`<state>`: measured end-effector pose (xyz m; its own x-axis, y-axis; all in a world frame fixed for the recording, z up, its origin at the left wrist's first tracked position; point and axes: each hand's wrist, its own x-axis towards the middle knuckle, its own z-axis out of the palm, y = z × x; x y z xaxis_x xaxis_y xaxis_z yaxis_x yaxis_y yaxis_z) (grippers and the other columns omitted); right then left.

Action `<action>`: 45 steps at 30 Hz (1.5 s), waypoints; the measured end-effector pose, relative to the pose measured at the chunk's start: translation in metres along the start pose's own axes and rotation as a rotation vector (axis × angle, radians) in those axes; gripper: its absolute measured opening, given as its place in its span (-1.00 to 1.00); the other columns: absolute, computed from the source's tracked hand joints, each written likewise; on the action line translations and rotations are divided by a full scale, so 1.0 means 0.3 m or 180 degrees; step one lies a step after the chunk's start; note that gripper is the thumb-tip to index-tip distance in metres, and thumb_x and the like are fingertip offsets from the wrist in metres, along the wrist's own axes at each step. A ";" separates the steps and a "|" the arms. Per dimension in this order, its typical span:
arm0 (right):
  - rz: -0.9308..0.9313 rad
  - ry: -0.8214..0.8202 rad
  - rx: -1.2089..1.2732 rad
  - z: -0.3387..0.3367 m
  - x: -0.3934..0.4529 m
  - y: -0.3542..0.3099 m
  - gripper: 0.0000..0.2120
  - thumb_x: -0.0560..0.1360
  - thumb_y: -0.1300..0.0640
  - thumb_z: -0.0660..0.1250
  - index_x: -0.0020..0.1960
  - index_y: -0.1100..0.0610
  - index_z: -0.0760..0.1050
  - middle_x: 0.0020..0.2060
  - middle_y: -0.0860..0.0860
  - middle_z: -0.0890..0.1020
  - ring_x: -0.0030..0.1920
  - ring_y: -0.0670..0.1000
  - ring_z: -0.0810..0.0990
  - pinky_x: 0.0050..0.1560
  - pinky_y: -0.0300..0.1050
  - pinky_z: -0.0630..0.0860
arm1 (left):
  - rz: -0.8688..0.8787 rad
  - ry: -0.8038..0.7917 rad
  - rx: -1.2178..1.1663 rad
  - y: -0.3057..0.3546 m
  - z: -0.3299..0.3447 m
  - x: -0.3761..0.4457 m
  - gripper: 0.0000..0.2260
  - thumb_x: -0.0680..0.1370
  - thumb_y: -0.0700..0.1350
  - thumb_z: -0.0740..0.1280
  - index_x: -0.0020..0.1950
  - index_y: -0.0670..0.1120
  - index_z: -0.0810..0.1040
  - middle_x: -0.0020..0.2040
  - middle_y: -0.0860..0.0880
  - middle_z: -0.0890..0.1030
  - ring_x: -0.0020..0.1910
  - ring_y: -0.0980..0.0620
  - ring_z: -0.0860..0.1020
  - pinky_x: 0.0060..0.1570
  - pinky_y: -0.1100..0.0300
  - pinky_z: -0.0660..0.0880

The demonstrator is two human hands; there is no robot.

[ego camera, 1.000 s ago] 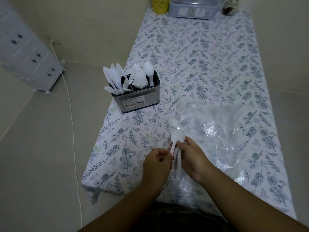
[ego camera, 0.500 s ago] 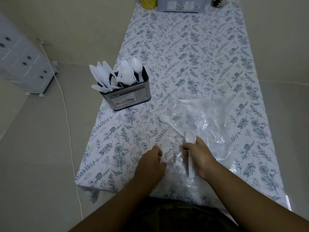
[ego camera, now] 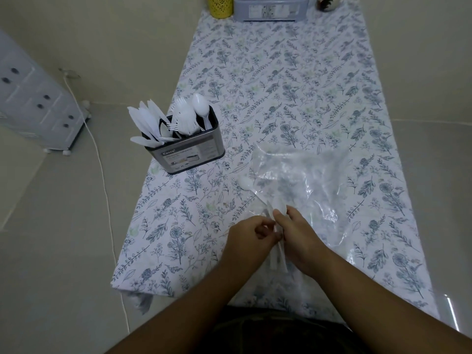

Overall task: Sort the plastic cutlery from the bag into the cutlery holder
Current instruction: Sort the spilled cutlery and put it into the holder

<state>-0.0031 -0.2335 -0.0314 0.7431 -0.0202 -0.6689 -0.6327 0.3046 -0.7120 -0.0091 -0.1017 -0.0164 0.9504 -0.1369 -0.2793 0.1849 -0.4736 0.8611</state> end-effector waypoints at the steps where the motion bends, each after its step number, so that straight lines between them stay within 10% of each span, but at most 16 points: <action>1: -0.0018 0.0072 -0.0143 -0.005 0.001 0.001 -0.76 0.69 0.07 0.20 0.29 0.12 0.49 0.11 0.17 0.70 0.07 0.14 0.72 0.12 0.14 0.66 | 0.0078 -0.0089 0.0049 0.003 0.005 0.009 -0.84 0.47 -0.11 0.51 0.04 -0.02 0.71 -0.26 0.12 0.67 -0.27 0.27 0.62 -0.19 0.39 0.55; 15: 0.0057 0.0221 -0.0327 -0.065 -0.006 -0.013 -0.79 0.65 0.18 0.25 0.28 0.13 0.44 -0.17 0.14 0.59 -0.31 0.04 0.53 -0.41 -0.11 0.53 | -0.0908 0.0831 0.0523 0.028 0.020 0.275 -0.65 0.47 0.05 0.49 0.06 -0.07 0.41 -0.12 0.00 0.54 -0.18 0.07 0.55 -0.29 0.20 0.46; 32: 0.0179 0.0469 -0.0251 -0.053 0.015 -0.032 -0.66 0.55 0.24 0.21 0.31 0.08 0.42 -0.12 0.13 0.58 -0.28 0.04 0.48 -0.39 -0.08 0.45 | -0.0864 0.0706 0.0899 -0.040 -0.021 0.287 -0.77 0.46 -0.12 0.46 0.01 -0.11 0.46 -0.11 -0.04 0.56 -0.20 0.05 0.53 -0.30 0.22 0.45; 45: -0.0070 -0.0016 0.0128 0.100 -0.010 -0.048 -0.69 0.69 0.27 0.13 0.36 0.11 0.49 0.07 0.20 0.69 -0.02 0.15 0.72 -0.18 0.03 0.63 | -0.0504 -0.0051 -0.0889 -0.002 -0.091 0.023 -0.80 0.58 -0.22 0.38 0.13 0.00 0.68 -0.08 0.01 0.72 -0.09 0.05 0.70 -0.04 0.08 0.67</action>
<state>0.0103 -0.2092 -0.0128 0.7578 -0.0225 -0.6521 -0.6071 0.3420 -0.7173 0.0042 -0.0785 -0.0073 0.9007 -0.0953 -0.4240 0.3938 -0.2333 0.8891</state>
